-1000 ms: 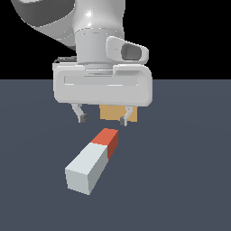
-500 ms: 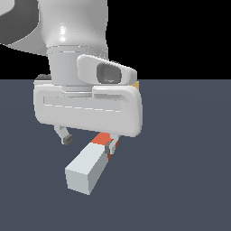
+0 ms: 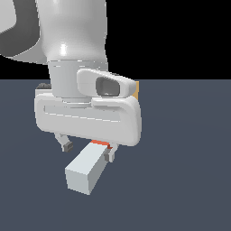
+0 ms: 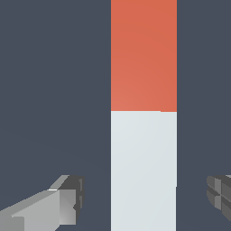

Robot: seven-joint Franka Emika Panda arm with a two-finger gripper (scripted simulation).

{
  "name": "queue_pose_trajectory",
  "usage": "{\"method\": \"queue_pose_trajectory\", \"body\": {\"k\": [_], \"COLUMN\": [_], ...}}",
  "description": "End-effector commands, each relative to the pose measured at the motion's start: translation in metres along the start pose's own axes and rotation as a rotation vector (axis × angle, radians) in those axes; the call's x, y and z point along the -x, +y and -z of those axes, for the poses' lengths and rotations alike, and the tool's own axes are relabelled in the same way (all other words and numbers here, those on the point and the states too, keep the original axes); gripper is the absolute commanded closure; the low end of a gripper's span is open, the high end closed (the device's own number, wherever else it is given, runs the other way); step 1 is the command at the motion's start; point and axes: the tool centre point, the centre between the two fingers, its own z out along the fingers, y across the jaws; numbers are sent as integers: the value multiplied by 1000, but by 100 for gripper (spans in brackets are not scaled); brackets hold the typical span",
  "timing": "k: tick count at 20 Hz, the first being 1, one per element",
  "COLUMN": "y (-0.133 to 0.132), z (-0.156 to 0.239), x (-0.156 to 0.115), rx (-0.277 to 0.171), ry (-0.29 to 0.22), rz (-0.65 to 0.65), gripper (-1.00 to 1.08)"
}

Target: Insert the peg into the horizontal hole in a box.

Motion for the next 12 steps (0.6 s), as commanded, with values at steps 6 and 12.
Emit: {"method": "queue_pose_trajectory", "body": {"k": [6, 12], "y": [-1, -1], "z": [-33, -37], "x": [1, 0], "rx": [-1, -1], "ry": [1, 1], "rz": [-3, -3], "gripper": [-92, 108]}}
